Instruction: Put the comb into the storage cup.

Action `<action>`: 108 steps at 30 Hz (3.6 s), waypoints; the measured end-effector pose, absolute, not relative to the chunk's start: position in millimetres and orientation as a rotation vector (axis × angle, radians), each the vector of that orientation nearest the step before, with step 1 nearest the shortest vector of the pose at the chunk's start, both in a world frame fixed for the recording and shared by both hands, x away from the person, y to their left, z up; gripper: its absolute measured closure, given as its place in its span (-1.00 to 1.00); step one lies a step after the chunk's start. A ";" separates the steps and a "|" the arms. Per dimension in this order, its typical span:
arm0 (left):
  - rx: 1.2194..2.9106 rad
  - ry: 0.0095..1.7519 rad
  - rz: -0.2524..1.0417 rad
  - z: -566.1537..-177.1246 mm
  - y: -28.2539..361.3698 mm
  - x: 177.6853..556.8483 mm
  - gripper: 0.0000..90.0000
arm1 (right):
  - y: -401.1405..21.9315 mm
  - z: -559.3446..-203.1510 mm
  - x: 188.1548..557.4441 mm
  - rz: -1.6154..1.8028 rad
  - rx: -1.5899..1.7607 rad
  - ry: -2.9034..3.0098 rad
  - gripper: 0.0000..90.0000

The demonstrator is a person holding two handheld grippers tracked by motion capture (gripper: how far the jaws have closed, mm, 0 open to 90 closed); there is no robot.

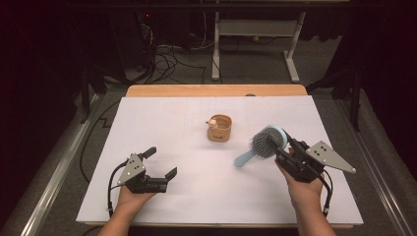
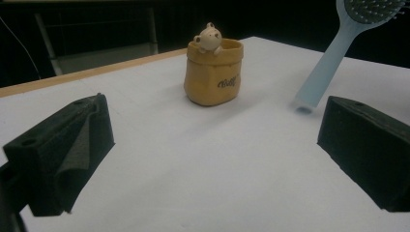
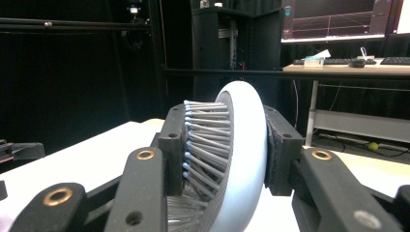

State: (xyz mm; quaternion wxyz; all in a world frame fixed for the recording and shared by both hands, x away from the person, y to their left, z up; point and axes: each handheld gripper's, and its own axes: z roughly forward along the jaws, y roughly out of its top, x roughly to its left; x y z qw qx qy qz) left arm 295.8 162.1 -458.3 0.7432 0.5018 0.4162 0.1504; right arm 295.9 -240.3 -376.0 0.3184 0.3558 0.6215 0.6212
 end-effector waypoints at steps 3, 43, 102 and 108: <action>1.088 0.915 0.321 -457.3 163.6 296.1 -0.99 | -236.8 -374.5 297.2 1.636 0.925 1.635 0.36; 1.089 0.894 0.296 -456.4 163.8 292.4 -0.99 | -210.2 -335.5 331.2 1.633 0.861 1.578 0.36; 1.086 0.875 0.267 -458.1 163.1 289.0 -0.99 | -166.3 -319.7 402.0 1.570 0.886 1.596 0.35; 1.088 0.876 0.266 -457.8 163.2 288.6 -0.99 | -164.6 -323.1 406.4 1.566 0.900 1.600 0.35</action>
